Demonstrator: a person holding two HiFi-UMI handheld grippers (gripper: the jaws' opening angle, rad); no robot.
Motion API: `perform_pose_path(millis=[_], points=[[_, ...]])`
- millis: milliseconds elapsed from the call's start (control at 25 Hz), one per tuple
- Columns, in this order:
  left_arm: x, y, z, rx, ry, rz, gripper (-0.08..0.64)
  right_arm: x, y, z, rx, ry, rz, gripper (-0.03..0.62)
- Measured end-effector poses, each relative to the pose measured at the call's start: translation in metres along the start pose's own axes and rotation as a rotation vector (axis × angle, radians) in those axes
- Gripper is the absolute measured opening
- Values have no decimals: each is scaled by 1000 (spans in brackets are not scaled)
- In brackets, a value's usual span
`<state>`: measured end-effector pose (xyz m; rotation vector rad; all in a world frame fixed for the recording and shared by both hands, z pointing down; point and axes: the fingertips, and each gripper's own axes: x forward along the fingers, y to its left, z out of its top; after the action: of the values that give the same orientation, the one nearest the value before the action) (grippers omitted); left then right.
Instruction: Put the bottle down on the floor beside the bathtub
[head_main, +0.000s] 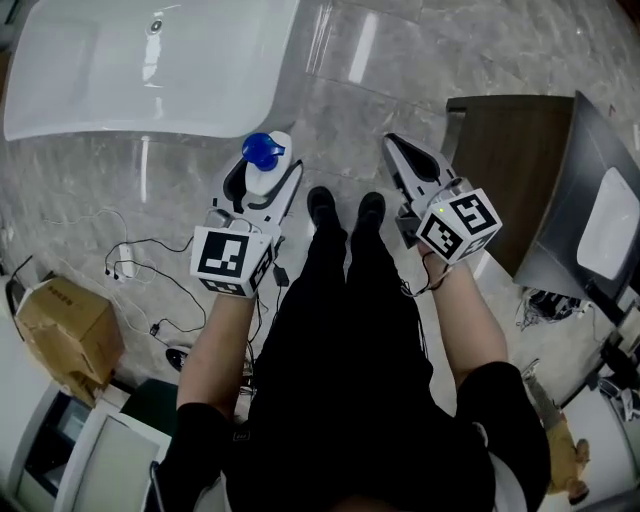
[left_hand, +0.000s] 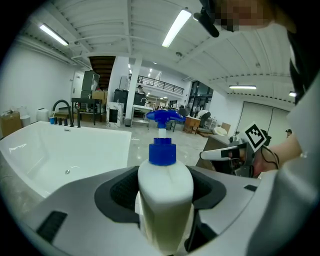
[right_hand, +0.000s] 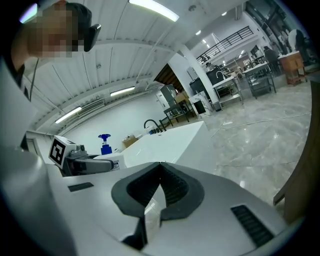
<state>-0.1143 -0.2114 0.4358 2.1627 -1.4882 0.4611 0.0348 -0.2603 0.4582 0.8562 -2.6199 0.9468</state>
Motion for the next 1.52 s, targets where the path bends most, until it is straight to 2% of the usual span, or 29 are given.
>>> perform_pose_path(millis=[200, 400, 520, 720, 840, 1000, 1160, 1520], points=[[28, 6, -56, -14, 45, 17, 276, 18, -23, -53, 19, 20, 30, 28], [69, -6, -113, 1, 36, -6, 276, 35, -68, -113, -26, 66, 54, 28], [92, -5, -161, -7, 73, -4, 276, 46, -91, -155, -40, 94, 67, 29], [127, -4, -220, -41, 64, -16, 276, 64, -130, -225, -16, 137, 73, 28], [137, 1, -248, -26, 66, -20, 276, 78, -138, -255, 0, 140, 81, 28], [157, 11, -285, -7, 74, -9, 275, 95, -145, -281, 3, 132, 105, 29], [184, 14, -318, -19, 89, -48, 275, 108, -165, -293, -15, 138, 111, 28], [270, 34, -375, 70, 82, -95, 275, 152, -234, -303, -108, 107, 112, 28]])
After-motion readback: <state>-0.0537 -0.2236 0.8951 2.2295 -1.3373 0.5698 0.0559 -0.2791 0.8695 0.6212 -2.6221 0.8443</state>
